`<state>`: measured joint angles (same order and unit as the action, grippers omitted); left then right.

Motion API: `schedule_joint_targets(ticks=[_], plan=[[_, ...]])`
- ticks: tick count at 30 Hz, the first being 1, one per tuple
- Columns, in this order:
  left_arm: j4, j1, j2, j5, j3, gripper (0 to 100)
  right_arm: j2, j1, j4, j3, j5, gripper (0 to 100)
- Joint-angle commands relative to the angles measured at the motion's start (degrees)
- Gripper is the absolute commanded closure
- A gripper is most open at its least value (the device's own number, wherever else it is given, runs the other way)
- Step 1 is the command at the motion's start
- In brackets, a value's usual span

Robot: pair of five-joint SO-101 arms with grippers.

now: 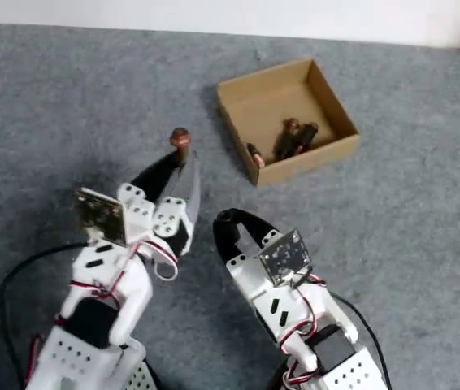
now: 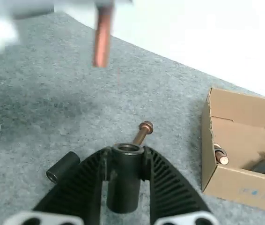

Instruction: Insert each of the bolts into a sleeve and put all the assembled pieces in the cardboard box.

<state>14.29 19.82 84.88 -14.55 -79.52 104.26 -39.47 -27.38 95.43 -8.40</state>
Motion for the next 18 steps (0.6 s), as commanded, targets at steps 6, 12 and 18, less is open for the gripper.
schedule_joint_targets(ticks=[6,12,18], plan=[[-20.22,6.90,0.57,1.05,-11.38,99,1.19,-0.57,0.57,0.57,-0.88,99.4],[-20.48,7.08,0.92,1.14,-11.47,99,1.10,-0.57,0.57,0.57,-0.88,99.4],[-20.57,7.08,1.10,0.79,-14.99,99,1.10,0.66,0.57,0.57,-2.37,99.4]])
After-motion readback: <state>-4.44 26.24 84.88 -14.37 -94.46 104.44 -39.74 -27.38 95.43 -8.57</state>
